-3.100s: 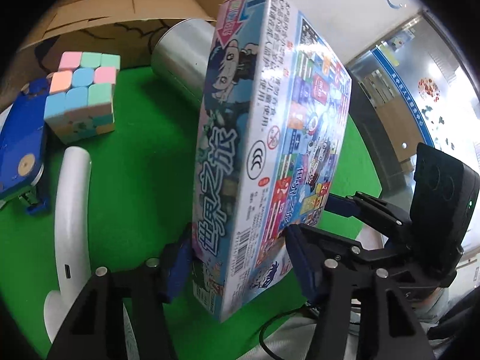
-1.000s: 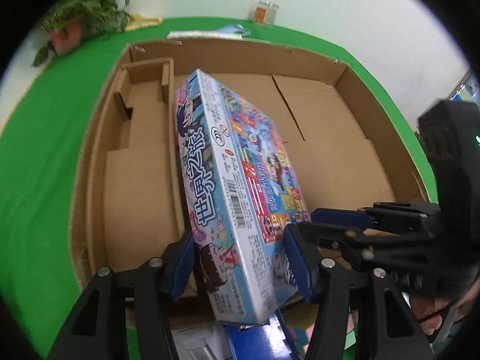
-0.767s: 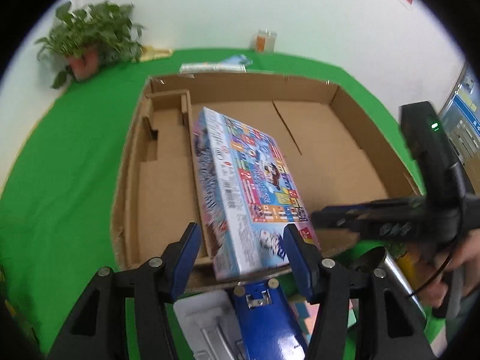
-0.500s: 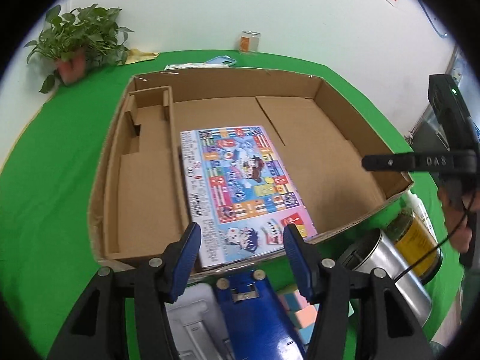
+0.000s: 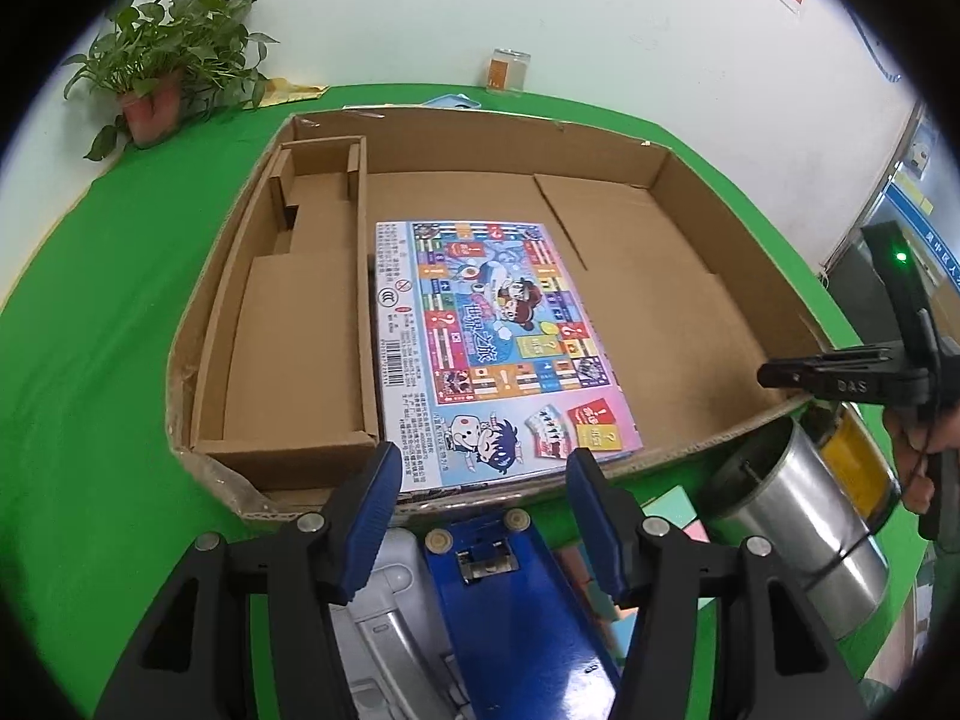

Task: Organize rigid objects
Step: 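Withdraw both grippers from the box toward the silver cylinder, then grasp the silver metal cylinder with both grippers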

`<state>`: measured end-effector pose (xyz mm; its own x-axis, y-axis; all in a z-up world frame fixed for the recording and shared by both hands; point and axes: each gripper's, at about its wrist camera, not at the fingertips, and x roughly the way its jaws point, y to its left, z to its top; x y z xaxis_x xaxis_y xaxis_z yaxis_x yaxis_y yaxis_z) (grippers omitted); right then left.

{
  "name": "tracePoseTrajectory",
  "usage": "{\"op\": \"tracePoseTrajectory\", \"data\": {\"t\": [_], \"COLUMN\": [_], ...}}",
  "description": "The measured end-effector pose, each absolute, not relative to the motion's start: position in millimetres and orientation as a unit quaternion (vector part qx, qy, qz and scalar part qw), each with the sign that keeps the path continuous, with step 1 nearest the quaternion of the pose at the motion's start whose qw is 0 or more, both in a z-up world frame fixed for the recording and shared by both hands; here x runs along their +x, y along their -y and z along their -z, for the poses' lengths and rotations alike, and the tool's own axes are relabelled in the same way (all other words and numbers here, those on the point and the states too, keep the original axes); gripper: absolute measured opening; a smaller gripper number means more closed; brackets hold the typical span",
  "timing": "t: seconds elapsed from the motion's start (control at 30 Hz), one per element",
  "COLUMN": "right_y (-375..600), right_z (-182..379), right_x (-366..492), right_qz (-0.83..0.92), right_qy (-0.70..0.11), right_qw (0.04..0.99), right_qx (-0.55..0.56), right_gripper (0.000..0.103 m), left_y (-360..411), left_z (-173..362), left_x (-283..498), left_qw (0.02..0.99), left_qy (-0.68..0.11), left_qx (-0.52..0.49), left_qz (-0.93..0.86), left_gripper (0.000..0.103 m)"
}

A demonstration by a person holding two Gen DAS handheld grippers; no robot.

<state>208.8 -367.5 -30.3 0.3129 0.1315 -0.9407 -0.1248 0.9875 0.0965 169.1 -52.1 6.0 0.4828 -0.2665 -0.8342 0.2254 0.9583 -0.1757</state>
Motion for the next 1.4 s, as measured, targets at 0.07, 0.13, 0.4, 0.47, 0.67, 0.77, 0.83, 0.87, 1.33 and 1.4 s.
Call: {"op": "tracePoseTrajectory", "data": {"t": [0.07, 0.13, 0.4, 0.47, 0.67, 0.77, 0.83, 0.87, 1.33, 1.4], "right_y": [368, 366, 274, 255, 236, 266, 292, 303, 335, 329], "right_z": [28, 19, 19, 30, 10, -37, -86, -103, -26, -5], "right_x": [206, 211, 270, 281, 264, 234, 190, 172, 8, 5], "right_qz": [-0.081, -0.083, -0.14, -0.155, -0.173, -0.151, -0.14, -0.137, -0.21, -0.204], "right_qy": [-0.583, -0.578, -0.592, -0.606, -0.565, -0.503, -0.412, -0.37, -0.396, -0.408], "right_qw": [0.808, 0.812, 0.793, 0.78, 0.806, 0.851, 0.9, 0.919, 0.894, 0.89], "right_qx": [0.008, 0.018, -0.007, 0.001, -0.023, -0.018, -0.016, -0.016, -0.013, -0.022], "right_gripper": [0.008, 0.01, 0.007, 0.006, 0.002, 0.037, 0.095, 0.102, 0.102, 0.099], "left_y": [51, 50, 48, 49, 48, 44, 44, 45, 79, 88], "left_z": [-6, -6, -4, -4, -8, -26, -50, -60, -75, -69], "left_x": [171, 173, 176, 176, 172, 156, 134, 124, 44, 37], "left_qw": [0.862, 0.863, 0.861, 0.861, 0.863, 0.884, 0.915, 0.926, 0.915, 0.904], "left_qy": [-0.486, -0.484, -0.487, -0.489, -0.485, -0.446, -0.389, -0.364, -0.38, -0.397], "left_qx": [-0.019, -0.019, -0.029, -0.03, -0.035, -0.037, -0.009, -0.001, -0.06, -0.07], "left_qz": [0.145, 0.146, 0.14, 0.137, 0.141, 0.134, 0.105, 0.094, 0.125, 0.142], "left_gripper": [0.056, 0.056, 0.056, 0.056, 0.056, 0.056, 0.069, 0.081, 0.102, 0.102]}}
